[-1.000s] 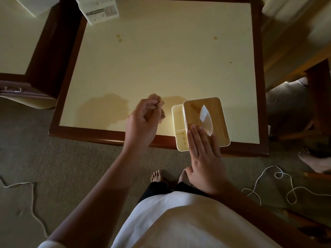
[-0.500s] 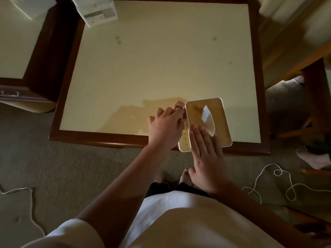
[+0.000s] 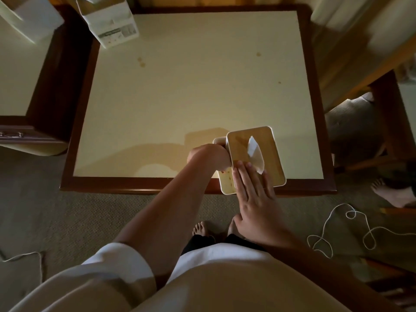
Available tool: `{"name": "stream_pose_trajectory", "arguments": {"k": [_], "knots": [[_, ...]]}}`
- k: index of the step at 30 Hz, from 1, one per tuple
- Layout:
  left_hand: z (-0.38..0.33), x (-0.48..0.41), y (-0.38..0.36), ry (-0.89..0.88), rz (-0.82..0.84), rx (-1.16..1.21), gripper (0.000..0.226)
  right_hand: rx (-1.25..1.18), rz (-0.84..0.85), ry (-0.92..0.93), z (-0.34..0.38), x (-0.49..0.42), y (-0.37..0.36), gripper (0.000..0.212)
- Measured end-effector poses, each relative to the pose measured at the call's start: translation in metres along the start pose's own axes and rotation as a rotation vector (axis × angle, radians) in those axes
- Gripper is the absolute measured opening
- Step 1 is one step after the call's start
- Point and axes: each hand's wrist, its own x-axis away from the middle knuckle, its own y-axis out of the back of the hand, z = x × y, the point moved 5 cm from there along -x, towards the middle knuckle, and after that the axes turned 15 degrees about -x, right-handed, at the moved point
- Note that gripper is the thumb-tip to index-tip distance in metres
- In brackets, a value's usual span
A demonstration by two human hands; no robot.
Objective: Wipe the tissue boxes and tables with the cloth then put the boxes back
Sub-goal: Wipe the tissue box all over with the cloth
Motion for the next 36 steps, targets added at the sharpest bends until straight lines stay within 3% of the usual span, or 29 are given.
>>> {"name": "stream_pose_trajectory", "arguments": {"k": [2,11,16,22,26,31,36], "knots": [[0.0,-0.001,0.001,-0.023,-0.018,-0.007,0.024,0.004,-0.007,-0.001,0.001,-0.001,0.0,0.111],[-0.009,0.001,-0.004,0.021,-0.146,0.111,0.036,0.015,0.006,-0.009,-0.001,-0.002,0.0,0.112],[-0.009,-0.005,-0.004,-0.073,-0.022,0.155,0.017,0.031,0.034,-0.019,0.001,-0.002,0.001,0.114],[-0.003,0.008,-0.004,-0.114,0.051,0.327,0.023,0.014,0.026,-0.022,0.0,-0.002,-0.001,0.115],[-0.002,0.015,0.003,-0.152,0.11,0.322,0.027,0.013,0.022,-0.018,0.001,-0.001,-0.002,0.117],[0.003,0.019,0.011,-0.18,0.072,0.321,0.022,-0.001,0.02,-0.019,0.0,-0.001,-0.002,0.118],[0.002,0.048,0.02,-0.236,-0.084,0.187,0.02,-0.022,-0.008,0.005,-0.002,0.0,-0.002,0.113]]}}
